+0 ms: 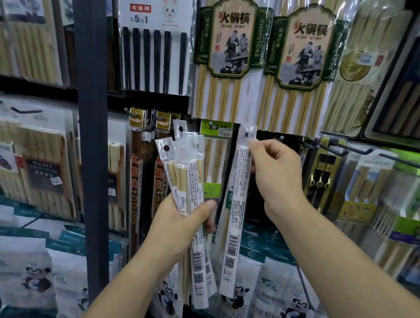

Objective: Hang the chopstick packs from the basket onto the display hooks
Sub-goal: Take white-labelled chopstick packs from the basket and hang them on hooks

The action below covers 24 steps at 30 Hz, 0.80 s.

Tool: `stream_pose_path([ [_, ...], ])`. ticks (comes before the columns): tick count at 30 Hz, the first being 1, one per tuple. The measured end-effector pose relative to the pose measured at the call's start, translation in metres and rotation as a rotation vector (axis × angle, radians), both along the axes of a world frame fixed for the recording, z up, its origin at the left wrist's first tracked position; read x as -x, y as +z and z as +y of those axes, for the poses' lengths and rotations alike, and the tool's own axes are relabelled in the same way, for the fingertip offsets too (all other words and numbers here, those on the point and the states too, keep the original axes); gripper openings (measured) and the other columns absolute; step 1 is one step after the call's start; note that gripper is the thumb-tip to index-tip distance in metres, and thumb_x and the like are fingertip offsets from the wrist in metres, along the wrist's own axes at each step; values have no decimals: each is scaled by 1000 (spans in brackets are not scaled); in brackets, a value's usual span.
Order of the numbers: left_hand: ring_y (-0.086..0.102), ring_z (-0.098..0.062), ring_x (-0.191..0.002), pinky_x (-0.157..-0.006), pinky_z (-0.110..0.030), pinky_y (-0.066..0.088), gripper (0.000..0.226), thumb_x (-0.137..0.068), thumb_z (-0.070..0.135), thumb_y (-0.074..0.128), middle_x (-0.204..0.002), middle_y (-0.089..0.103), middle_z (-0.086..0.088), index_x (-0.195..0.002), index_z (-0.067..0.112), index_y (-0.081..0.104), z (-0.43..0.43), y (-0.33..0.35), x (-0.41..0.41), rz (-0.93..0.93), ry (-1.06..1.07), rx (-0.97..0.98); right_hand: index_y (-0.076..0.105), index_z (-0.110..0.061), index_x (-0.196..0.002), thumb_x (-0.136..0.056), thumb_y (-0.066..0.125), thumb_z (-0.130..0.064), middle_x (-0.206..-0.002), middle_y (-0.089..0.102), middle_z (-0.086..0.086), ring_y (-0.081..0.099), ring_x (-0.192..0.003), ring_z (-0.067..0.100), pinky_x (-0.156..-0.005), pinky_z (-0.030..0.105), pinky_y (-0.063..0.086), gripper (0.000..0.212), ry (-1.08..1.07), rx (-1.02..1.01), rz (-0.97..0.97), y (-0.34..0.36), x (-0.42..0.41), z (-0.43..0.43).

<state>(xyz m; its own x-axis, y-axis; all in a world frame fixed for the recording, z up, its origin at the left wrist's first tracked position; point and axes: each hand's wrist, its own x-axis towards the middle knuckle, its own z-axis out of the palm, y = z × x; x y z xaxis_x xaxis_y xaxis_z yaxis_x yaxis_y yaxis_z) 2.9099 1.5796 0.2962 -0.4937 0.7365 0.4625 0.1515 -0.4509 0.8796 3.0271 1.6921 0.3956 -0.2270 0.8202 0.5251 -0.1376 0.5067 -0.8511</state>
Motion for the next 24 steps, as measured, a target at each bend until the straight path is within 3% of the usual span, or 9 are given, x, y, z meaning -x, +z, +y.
stream_pose_path([
  [5, 64, -24, -62, -61, -27, 55, 11, -96, 8, 68, -68, 66, -12, -105, 3, 65, 1, 0, -2, -45, -43, 12, 68, 0, -84, -98, 64, -28, -70, 56, 7, 50, -64, 13, -64, 27, 46, 32, -5, -13, 14, 0, 6, 1],
  [19, 68, -19, -64, -59, -28, 56, 20, -89, 15, 76, -75, 72, -4, -107, 10, 69, 0, 0, -2, -90, -73, 27, 66, 6, -87, -98, 64, -26, -75, 55, 10, 48, -71, 19, -72, 35, 47, 34, 9, 27, 38, -2, 9, 7],
  [24, 67, -19, -62, -58, -28, 56, 21, -86, 21, 78, -73, 72, -5, -103, 13, 69, -1, 1, -4, -89, -71, 25, 65, -4, -76, -97, 63, -27, -58, 50, -8, 46, -58, 5, -66, 25, 46, 31, -76, -23, -31, -6, 9, 13],
])
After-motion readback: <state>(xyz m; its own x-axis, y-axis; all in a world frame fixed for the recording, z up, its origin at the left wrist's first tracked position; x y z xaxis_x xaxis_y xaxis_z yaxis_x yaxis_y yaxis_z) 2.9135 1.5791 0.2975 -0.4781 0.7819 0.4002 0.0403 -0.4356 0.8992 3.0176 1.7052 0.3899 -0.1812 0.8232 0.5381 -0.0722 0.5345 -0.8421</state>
